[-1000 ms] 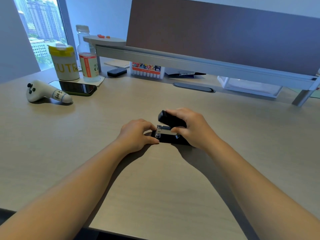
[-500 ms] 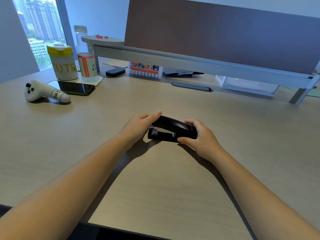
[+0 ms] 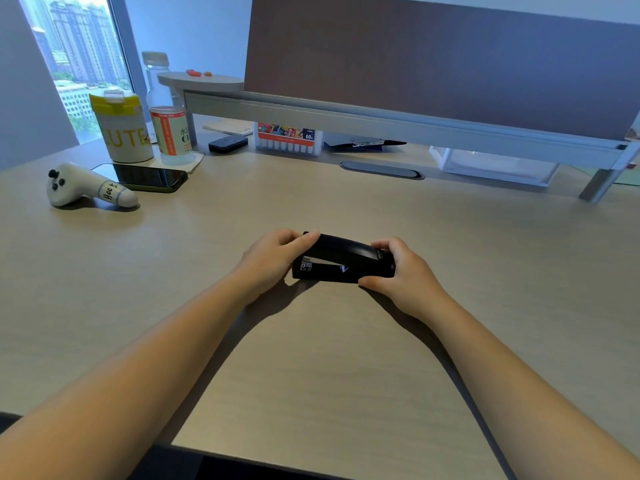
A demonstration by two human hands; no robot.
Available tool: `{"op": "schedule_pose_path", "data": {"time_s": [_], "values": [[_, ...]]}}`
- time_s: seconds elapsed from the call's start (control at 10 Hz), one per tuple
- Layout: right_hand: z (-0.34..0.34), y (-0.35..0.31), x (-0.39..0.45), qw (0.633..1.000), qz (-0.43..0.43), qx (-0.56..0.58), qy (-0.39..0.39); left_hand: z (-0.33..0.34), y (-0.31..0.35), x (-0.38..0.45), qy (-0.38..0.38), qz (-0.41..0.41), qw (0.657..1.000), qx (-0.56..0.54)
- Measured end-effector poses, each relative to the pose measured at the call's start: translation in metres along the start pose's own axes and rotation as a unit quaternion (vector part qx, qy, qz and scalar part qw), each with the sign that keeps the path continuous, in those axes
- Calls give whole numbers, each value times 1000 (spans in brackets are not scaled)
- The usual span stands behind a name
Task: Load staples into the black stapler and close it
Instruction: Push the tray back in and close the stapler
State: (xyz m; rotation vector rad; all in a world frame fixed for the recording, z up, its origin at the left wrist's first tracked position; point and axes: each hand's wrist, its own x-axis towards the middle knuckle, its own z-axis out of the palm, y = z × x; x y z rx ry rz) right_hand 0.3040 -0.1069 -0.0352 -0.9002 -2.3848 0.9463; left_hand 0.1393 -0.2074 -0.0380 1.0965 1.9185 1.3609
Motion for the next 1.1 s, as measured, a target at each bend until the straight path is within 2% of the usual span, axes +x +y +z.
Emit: {"op": "schedule_pose_path", "data": {"time_s": [0.1,0.2,0.3,0.6,0.9,1.1], "values": [[-5,1,1,1000,15,-9,-12,-5,-1,-2,-56,15,997,40],[-7,4,1,999,18,-18,-19,-10,-6,1,-49,62,964,255],[-7,7,3,1000,15,-17,-10,-10,-8,6,-23,74,950,303],[-11,27,68,996,52,-24,68,5,-5,86,-17,68,950,303],[-26,54,154,990,91,-48,94,29,-5,194,-37,54,958,278],[-28,59,164,987,97,-70,105,38,-4,212,-19,35,959,282]]}}
